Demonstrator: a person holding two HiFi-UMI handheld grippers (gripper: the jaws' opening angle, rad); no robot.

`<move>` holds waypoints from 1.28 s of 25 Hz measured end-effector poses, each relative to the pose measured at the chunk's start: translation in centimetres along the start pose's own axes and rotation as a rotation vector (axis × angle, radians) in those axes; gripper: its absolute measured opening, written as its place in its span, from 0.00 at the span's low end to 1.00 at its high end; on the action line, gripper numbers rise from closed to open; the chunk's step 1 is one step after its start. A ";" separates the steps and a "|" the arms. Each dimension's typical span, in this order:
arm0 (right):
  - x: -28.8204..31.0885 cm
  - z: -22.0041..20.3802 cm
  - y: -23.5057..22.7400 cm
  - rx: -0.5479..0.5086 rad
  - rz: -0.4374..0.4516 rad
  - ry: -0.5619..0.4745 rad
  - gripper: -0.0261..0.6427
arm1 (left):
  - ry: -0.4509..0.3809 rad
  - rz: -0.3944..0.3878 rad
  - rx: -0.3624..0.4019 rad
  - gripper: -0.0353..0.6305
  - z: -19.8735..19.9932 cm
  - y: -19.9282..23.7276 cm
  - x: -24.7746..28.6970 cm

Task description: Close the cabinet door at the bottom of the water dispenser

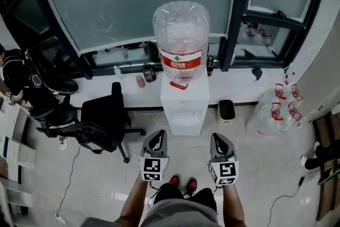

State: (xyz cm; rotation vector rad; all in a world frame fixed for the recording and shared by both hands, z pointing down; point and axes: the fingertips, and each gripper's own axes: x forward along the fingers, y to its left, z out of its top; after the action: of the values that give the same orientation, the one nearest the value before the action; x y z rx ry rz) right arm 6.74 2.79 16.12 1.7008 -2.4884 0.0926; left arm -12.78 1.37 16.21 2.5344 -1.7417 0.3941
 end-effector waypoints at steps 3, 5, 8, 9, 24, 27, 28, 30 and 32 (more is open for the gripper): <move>-1.0 0.1 0.6 0.003 0.001 -0.005 0.06 | 0.004 0.009 -0.006 0.10 -0.2 0.3 -1.7; -1.5 0.2 0.7 0.000 -0.001 -0.008 0.06 | -0.009 0.008 -0.017 0.10 -0.1 0.3 -2.4; -1.8 0.3 0.6 -0.011 -0.006 -0.013 0.06 | 0.012 0.017 -0.011 0.10 -0.5 0.7 -3.2; -1.8 0.4 0.6 -0.012 -0.007 -0.014 0.06 | 0.007 0.024 -0.012 0.10 -0.4 0.9 -3.4; -1.4 0.5 0.6 -0.024 0.006 -0.010 0.06 | -0.034 0.053 -0.026 0.10 0.4 1.4 -3.5; -1.3 0.5 0.7 -0.022 0.005 -0.009 0.06 | -0.033 0.050 -0.025 0.10 0.4 1.4 -3.5; -1.3 0.5 0.8 -0.021 0.005 -0.008 0.06 | -0.032 0.050 -0.025 0.10 0.5 1.4 -3.4; -1.3 0.4 0.8 -0.020 0.005 -0.008 0.06 | -0.031 0.047 -0.025 0.10 0.5 1.4 -3.4; -1.4 0.4 0.7 -0.018 0.004 -0.009 0.06 | -0.026 0.044 -0.025 0.10 0.4 1.2 -3.4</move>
State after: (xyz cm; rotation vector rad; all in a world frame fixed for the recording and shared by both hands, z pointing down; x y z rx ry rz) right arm 6.51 4.27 15.54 1.6934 -2.4908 0.0631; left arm -15.00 3.95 14.92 2.4992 -1.8029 0.3402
